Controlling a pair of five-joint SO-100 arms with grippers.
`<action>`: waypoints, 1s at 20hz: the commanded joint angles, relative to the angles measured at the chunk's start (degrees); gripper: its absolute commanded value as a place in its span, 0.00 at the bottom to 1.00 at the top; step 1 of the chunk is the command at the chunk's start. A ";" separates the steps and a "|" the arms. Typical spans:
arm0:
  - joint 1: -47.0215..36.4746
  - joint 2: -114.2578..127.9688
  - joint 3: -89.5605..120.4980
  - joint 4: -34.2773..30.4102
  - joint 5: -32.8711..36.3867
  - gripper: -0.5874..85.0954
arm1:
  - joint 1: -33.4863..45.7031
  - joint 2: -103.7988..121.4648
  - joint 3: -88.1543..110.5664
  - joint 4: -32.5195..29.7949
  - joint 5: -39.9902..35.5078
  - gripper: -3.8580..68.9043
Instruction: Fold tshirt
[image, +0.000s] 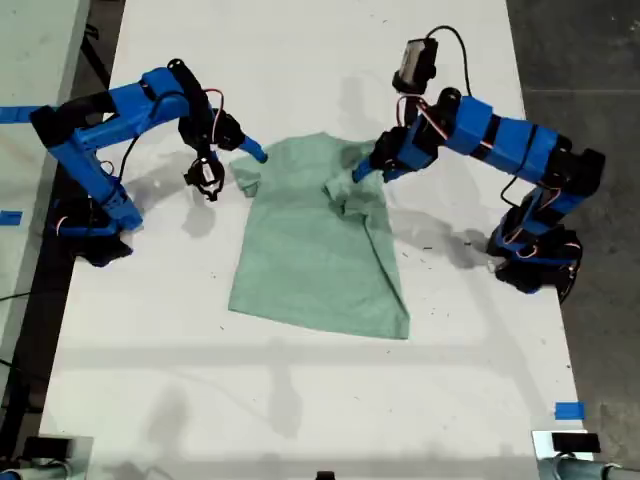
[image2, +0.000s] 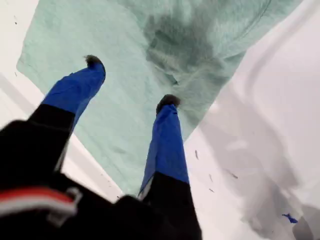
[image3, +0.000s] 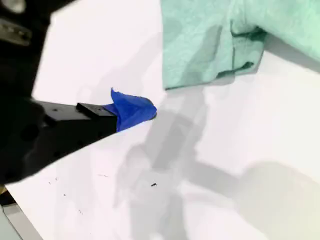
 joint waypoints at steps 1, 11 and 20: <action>-3.34 -5.27 -2.20 -3.96 2.29 0.44 | -1.85 6.94 1.14 -1.67 1.05 0.35; -4.31 -22.94 -6.15 -13.10 3.34 0.01 | -2.02 22.68 15.56 -2.90 3.96 0.29; -4.48 -9.84 -6.94 -6.68 4.31 0.01 | -2.20 24.79 18.81 -3.78 5.01 0.26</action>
